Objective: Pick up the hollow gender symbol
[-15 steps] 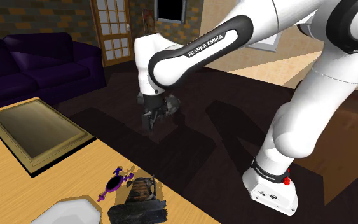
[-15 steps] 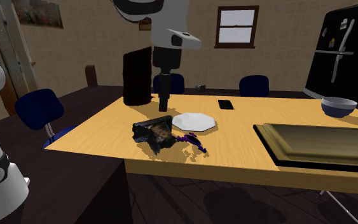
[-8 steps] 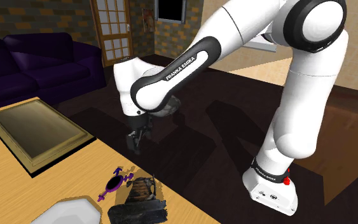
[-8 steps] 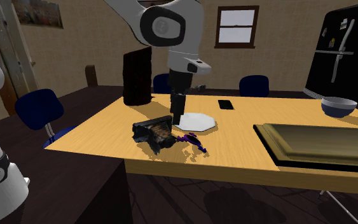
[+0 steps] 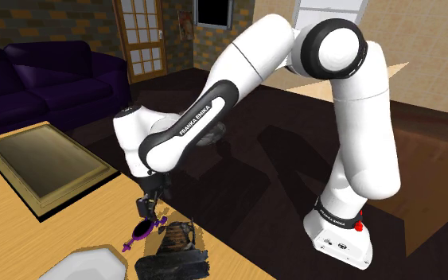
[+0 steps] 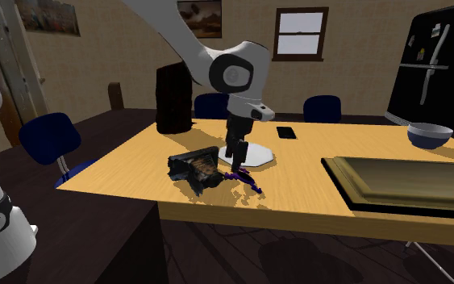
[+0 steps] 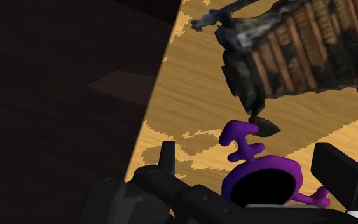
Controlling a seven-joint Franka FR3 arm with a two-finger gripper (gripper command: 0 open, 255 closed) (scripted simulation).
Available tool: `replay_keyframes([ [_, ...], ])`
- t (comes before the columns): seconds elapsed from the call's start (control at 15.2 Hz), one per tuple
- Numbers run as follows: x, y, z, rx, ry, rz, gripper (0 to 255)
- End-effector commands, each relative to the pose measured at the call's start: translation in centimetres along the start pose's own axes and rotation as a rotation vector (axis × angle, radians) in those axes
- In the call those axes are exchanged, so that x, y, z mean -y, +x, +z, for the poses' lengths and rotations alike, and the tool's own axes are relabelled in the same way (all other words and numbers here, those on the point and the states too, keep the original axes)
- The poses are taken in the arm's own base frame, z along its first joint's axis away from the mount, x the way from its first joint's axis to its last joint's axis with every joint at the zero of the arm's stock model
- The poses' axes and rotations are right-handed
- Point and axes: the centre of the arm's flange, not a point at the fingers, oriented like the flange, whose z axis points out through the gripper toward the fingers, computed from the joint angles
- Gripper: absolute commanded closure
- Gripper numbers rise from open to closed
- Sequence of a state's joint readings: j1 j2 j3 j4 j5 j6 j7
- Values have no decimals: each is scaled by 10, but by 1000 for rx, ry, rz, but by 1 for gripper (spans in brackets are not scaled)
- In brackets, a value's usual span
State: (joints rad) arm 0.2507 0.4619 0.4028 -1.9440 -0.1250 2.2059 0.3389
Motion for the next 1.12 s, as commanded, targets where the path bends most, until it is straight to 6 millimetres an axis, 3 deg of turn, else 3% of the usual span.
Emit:
replay_keyframes([
  [0.0, 16, 16, 19, 10, -2, -17, 0],
  [0.26, 41, 39, 49, 26, -3, -44, 0],
  [0.73, 39, 46, 88, 26, -3, -44, 0],
  [0.86, 39, 46, 88, 26, -3, -44, 0],
  [0.92, 39, 46, 88, 26, -3, -44, 255],
  [1.06, 39, 46, 88, 26, -3, -44, 255],
])
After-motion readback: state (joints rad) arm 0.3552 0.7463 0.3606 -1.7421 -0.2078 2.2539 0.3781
